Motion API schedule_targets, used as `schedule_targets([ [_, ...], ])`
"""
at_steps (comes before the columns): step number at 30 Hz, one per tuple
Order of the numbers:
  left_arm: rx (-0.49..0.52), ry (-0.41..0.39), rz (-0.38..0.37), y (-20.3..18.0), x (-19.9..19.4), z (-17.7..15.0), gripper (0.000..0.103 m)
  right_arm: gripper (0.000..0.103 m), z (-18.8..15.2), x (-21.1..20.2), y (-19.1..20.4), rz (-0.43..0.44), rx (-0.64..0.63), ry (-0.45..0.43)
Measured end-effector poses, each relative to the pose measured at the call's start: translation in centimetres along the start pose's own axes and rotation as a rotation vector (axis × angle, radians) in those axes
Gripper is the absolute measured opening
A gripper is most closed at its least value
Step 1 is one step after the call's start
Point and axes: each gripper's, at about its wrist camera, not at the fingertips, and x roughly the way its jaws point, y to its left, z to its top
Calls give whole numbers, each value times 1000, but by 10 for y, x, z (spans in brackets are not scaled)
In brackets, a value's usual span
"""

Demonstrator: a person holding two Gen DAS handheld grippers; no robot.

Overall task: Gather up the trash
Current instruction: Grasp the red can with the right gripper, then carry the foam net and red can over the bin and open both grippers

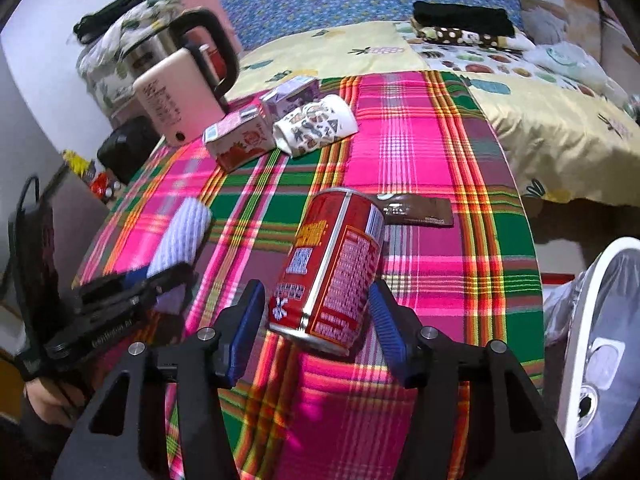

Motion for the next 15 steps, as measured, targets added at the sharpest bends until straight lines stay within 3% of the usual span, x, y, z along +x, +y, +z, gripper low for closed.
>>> schedule_targets([
  [1,-13,-4,3,1,0,1,56,57,-1,0,1,-2,5,-7],
  [8,-52,-19,34,1,3,0,56,59,-1,12,1,-24,65,-6],
  [9,-51,-22,38,0,3,0,51,59,-1,14,0,-29,72,6],
  [10,-49,-21,41,-1,4,0,40,59,-1,16,-2,-30,79,12],
  [12,-39,-18,48,-3,5,-1,30,59,-2,14,-3,-24,80,4],
  [15,-34,-18,48,-5,4,-2,27,59,-4,11,-2,-32,63,-8],
])
